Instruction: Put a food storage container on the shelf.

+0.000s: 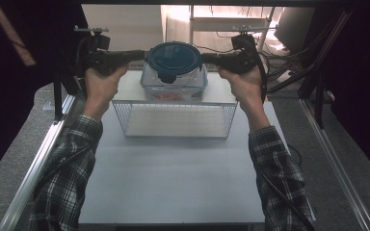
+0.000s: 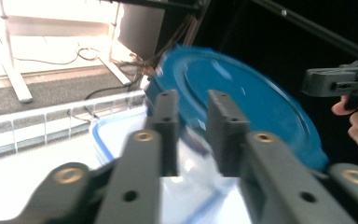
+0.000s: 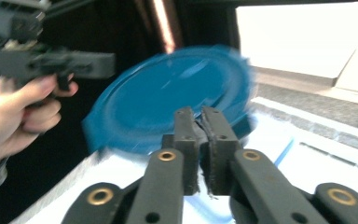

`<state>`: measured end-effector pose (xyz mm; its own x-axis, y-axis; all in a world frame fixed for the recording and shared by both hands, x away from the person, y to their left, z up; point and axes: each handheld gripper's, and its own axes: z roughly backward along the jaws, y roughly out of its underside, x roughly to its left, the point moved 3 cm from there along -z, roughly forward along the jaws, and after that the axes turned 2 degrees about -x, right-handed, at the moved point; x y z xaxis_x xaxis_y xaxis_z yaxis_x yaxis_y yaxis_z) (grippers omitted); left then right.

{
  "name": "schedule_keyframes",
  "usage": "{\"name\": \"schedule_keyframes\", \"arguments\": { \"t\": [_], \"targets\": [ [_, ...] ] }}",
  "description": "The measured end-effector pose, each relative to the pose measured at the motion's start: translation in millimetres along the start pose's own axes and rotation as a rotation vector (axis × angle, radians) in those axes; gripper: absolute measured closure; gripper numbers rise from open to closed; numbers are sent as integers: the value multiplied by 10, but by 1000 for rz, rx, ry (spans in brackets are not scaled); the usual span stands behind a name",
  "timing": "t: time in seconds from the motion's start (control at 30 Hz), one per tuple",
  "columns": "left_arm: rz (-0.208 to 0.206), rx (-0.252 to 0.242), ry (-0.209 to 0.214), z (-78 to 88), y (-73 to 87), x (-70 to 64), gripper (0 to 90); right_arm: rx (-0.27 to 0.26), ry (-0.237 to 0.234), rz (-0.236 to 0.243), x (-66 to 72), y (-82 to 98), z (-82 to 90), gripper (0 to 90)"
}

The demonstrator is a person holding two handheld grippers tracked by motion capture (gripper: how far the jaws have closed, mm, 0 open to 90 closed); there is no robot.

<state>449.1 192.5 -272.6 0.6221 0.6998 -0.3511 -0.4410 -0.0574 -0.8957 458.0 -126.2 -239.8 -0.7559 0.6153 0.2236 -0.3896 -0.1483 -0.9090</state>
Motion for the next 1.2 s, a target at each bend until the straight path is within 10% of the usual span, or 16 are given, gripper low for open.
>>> {"name": "schedule_keyframes", "arguments": {
  "t": [0.2,0.73,1.2],
  "targets": [
    [-14,54,-4,-101,172,-33,862,88,24,53,120,274,-78,891],
    [-22,62,-30,-133,218,-1,810,49,109,-22,-170,253,-322,891],
    [-143,84,49,-4,730,-332,354,39,33,54,61,707,-1,468]
  ]
}}
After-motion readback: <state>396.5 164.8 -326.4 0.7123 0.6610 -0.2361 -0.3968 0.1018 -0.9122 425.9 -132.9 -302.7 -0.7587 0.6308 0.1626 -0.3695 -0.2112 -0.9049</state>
